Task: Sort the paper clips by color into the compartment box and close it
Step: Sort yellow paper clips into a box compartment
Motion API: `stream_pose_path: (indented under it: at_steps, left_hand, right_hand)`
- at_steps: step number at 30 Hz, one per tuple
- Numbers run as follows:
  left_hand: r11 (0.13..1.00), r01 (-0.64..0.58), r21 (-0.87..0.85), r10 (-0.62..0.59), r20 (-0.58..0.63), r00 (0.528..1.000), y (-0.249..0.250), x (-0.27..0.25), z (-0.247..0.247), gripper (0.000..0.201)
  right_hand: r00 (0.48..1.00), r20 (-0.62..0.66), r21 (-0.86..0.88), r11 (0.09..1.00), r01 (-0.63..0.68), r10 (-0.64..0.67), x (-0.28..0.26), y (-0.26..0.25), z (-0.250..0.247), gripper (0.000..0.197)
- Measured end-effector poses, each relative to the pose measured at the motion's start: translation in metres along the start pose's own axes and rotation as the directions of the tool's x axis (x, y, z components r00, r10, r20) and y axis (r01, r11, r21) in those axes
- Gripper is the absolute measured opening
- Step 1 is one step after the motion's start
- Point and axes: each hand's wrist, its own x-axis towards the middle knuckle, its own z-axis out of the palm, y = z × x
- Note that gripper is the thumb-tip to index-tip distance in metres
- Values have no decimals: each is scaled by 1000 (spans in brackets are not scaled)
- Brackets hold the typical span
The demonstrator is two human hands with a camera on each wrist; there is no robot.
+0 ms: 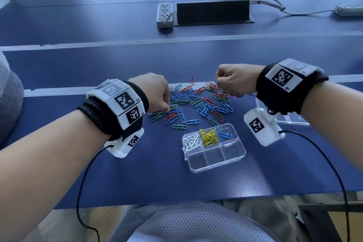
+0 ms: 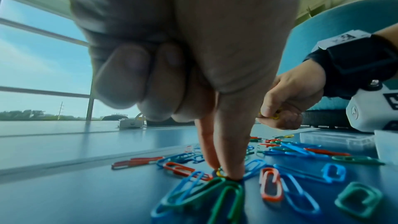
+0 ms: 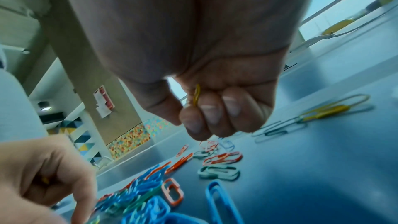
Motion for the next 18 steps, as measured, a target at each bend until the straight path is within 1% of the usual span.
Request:
stream_pose_path:
  at_steps: [2, 5, 6, 8, 10, 13, 16, 18]
  left_hand:
    - [1000, -4, -9, 4, 16, 1000, 1, -1, 1, 10]
    - [1000, -3, -23, 4, 20, 1000, 1, 0, 4, 10]
    - [1000, -6, -30, 6, 20, 1000, 1, 0, 4, 10]
    - [998, -16, -61, 17, 11, 1000, 1, 0, 3, 11]
    - [991, -38, -126, 35, -21, 999, 0, 0, 2, 11]
    - [970, -72, -231, 56, -77, 996, -1, 0, 1, 9]
    - [978, -60, -201, 39, -108, 993, -4, 1, 0, 11]
    - [989, -36, -141, 22, -97, 995, -8, 2, 1, 12]
  right_hand:
    - [1000, -18, 72, 997, -7, 8, -1, 7, -3, 12]
    - [997, -39, 143, 988, -57, 63, -3, 16, -8, 25]
    - [996, -40, 137, 988, -74, 80, -4, 19, -10, 29]
    - [994, -48, 35, 995, -97, 99, -6, 21, -16, 33]
    - [990, -98, -126, 985, -117, 105, -7, 23, -20, 35]
    - [979, -158, -214, 963, -163, 131, -9, 27, -21, 33]
    - [976, -151, -257, 948, -190, 155, -8, 32, -21, 28]
    - [977, -130, -283, 938, -201, 170, -7, 35, -21, 18]
